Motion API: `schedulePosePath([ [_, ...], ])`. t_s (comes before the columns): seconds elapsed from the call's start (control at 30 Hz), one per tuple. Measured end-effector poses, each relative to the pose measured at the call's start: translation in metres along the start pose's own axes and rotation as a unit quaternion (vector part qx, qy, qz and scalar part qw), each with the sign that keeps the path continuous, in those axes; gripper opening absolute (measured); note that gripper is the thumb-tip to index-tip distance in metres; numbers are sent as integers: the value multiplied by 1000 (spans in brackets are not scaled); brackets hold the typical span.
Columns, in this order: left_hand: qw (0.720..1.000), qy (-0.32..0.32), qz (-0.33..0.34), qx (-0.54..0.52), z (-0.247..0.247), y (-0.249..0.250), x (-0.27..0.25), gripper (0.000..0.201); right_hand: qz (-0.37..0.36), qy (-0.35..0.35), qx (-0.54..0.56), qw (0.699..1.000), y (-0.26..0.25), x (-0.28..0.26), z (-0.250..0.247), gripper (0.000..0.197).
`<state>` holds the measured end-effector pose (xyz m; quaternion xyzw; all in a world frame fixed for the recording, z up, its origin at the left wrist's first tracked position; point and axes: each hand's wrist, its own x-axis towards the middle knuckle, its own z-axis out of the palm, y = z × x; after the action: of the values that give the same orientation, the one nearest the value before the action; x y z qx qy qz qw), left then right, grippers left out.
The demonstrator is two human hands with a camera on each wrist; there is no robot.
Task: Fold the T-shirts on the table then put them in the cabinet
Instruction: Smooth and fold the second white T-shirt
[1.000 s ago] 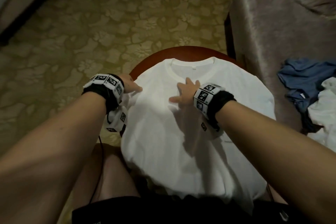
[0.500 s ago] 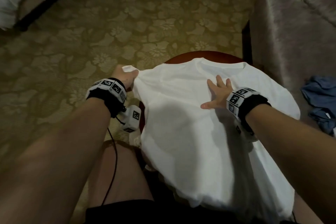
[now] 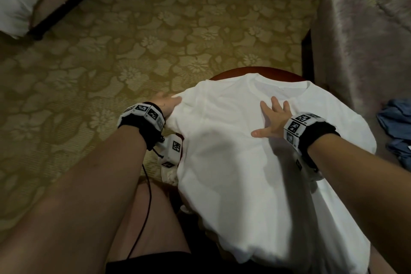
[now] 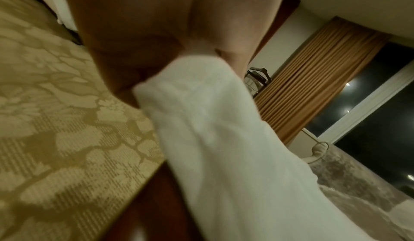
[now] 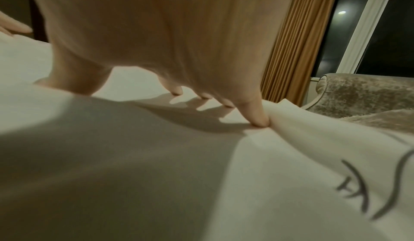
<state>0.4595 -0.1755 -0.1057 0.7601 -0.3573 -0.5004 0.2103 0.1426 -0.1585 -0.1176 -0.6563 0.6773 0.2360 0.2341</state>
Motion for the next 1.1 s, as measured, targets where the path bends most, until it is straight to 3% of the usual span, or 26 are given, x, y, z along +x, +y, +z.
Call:
schedulePosePath([
  [0.03, 1000, 13, 22, 1, 1, 1, 2, 52, -1, -1, 1, 1000, 0, 0, 0, 114],
  [0.1, 991, 109, 73, -37, 5, -2, 10, 34, -1, -2, -2, 1000, -1, 0, 0, 114],
  [0.17, 966, 216, 93, -106, 7, -5, 9, 38, 1, -3, -3, 1000, -1, 0, -1, 114],
  [0.23, 965, 236, 91, -73, 5, -6, 12, 53, 2, -7, -1, 1000, -1, -1, -2, 114],
  [0.33, 988, 155, -20, 13, 1, -4, 16, 63, 0, -8, -5, 1000, -2, -1, -2, 114],
  [0.43, 996, -22, -88, 6, 6, -8, 9, 38, 0, -8, -1, 1000, -1, 0, -2, 114],
  [0.47, 995, -49, -84, 3, 8, -9, 7, 32, 0, -8, -1, 1000, -1, 0, -2, 115],
  [0.57, 996, -59, -57, 23, 11, -12, 10, 31, 0, -8, -2, 1000, 0, -1, -1, 115],
  [0.63, 995, -37, -44, 77, 7, -11, 10, 58, 2, -8, 2, 1000, -1, -2, -2, 115],
  [0.7, 992, -69, -69, 75, 6, -11, 13, 71, 1, -7, -1, 1000, -2, -3, -3, 114],
  [0.87, 986, -135, -97, 29, 12, -10, 23, 56, 1, -10, 3, 1000, -2, -4, -3, 114],
  [1.0, 984, -163, -69, -27, 21, -21, 56, 54, 2, -5, 13, 1000, -3, -5, -3, 114],
  [1.1, 983, -176, -15, 57, 26, -14, 55, 79, 11, -9, 24, 1000, -4, -7, -6, 115],
])
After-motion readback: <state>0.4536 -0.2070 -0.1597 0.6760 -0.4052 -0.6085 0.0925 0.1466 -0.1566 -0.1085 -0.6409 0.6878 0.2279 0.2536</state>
